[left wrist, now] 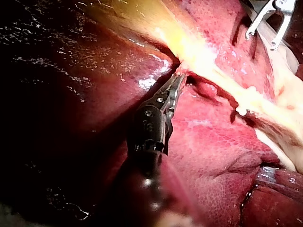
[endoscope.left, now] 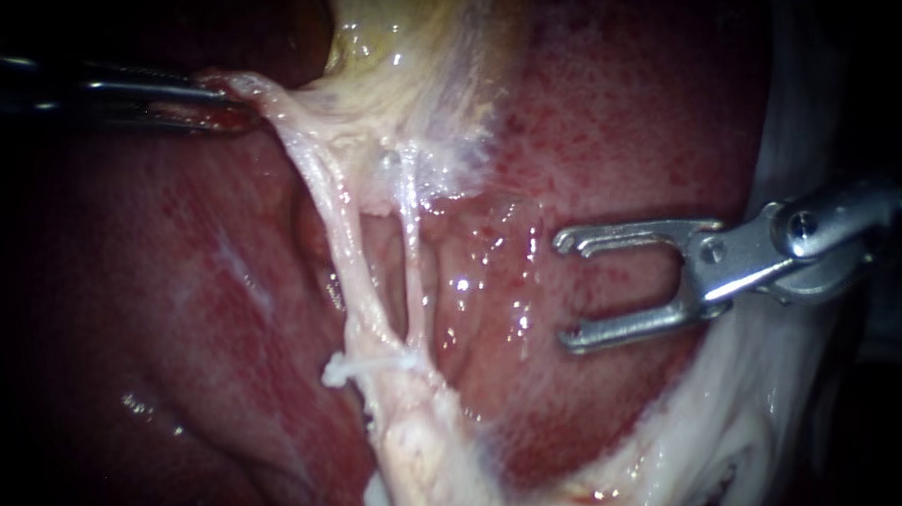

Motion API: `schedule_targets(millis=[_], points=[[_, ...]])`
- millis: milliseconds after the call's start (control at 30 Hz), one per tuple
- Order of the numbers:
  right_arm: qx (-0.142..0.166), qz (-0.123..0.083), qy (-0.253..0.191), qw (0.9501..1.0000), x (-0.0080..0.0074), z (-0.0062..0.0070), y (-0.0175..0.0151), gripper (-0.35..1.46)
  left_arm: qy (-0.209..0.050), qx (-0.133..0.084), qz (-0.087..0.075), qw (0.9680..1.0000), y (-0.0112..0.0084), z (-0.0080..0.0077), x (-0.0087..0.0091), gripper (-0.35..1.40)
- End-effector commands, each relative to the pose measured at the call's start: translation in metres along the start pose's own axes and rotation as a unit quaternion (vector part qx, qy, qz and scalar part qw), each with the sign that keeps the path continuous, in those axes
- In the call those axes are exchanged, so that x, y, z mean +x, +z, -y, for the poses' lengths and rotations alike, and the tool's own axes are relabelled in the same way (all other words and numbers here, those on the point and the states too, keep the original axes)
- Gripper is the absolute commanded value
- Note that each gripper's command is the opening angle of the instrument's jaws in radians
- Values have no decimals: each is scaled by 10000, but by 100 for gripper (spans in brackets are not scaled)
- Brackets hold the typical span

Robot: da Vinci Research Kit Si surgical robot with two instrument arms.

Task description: Going back first clip left tube

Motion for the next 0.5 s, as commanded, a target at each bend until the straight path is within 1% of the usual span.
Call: schedule_targets(millis=[33, 167, 300, 500], points=[[4, -4, 5, 10000, 0, 1, 0, 50, 14, -8, 3, 10000, 6, 0, -2, -35], [4, -4, 4, 10000, 0, 1, 0, 50, 46, -67, 12, 10000, 28, 1, -12, -35], [6, -4, 4, 10000, 0, 2, -1, 50, 70, -97, 18, 9999, 40, 2, -18, -35], [5, -4, 4, 10000, 1, 3, -1, 50, 74, -107, 20, 9999, 42, 1, -19, -35]])
